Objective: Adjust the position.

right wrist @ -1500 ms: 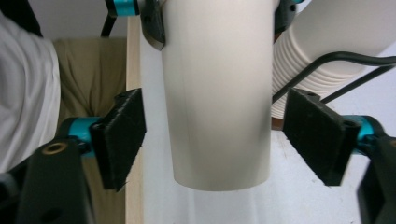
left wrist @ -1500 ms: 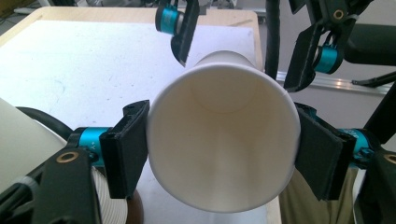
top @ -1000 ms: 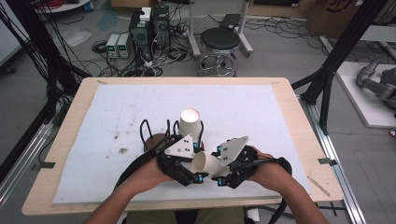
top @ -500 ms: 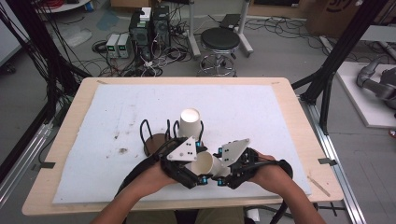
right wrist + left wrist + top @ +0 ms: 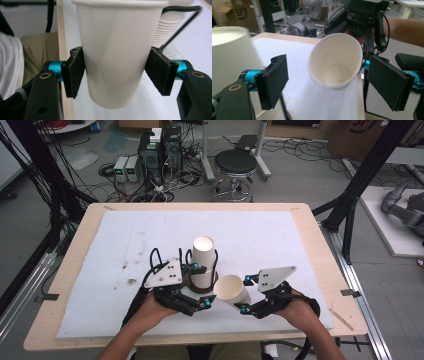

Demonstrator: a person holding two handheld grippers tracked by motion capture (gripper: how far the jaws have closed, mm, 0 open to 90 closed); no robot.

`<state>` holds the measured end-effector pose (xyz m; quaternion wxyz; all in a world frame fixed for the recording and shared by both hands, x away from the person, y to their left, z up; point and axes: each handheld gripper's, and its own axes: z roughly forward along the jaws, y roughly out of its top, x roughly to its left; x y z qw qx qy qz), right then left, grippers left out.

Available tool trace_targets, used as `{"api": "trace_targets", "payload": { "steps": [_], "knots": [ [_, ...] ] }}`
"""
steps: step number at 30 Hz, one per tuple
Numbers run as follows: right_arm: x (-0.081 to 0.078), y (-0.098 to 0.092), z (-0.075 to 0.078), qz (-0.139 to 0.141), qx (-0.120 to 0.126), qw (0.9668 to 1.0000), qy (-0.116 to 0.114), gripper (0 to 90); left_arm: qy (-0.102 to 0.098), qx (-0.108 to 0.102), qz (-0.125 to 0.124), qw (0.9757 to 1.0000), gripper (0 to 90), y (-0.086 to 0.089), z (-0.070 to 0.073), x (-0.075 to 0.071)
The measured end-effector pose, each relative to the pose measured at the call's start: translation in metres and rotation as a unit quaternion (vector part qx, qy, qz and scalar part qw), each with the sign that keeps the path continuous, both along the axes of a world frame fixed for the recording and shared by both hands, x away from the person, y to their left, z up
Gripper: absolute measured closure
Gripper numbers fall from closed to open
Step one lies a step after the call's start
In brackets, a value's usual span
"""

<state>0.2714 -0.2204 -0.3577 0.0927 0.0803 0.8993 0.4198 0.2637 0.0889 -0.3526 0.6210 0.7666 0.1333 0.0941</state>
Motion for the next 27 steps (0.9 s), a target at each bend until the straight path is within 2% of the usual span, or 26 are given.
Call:
{"api": "trace_targets", "payload": {
  "steps": [5,9,10,11,14,21,27],
  "knots": [
    [0.003,-0.017,-0.006,-0.034,0.05,0.9982,0.002,34.6,0.001,-0.018,0.032,0.9993,16.9,0.023,-0.003,-0.002],
    [0.003,-0.029,-0.009,-0.059,0.081,0.9949,0.0,34.6,-0.004,-0.033,0.063,0.9975,16.9,0.04,-0.006,-0.006],
    [0.003,-0.029,-0.009,-0.059,0.081,0.9949,0.0,34.6,-0.004,-0.033,0.063,0.9975,16.9,0.04,-0.006,-0.006],
    [0.004,-0.034,-0.01,-0.07,0.095,0.993,-0.007,34.4,-0.004,-0.037,0.077,0.9963,16.9,0.048,-0.008,-0.007],
    [0.005,-0.038,-0.01,-0.082,0.104,0.9911,-0.016,34.1,-0.006,-0.042,0.09,0.995,16.9,0.057,-0.009,-0.009],
    [0.005,-0.047,-0.012,-0.11,0.12,0.9862,-0.032,34.1,-0.02,-0.054,0.133,0.9894,16.9,0.082,-0.014,-0.012],
    [0.005,-0.061,-0.014,-0.141,0.14,0.9787,-0.052,34.0,-0.024,-0.058,0.171,0.9832,17.4,0.106,-0.023,-0.013]
  ]
}}
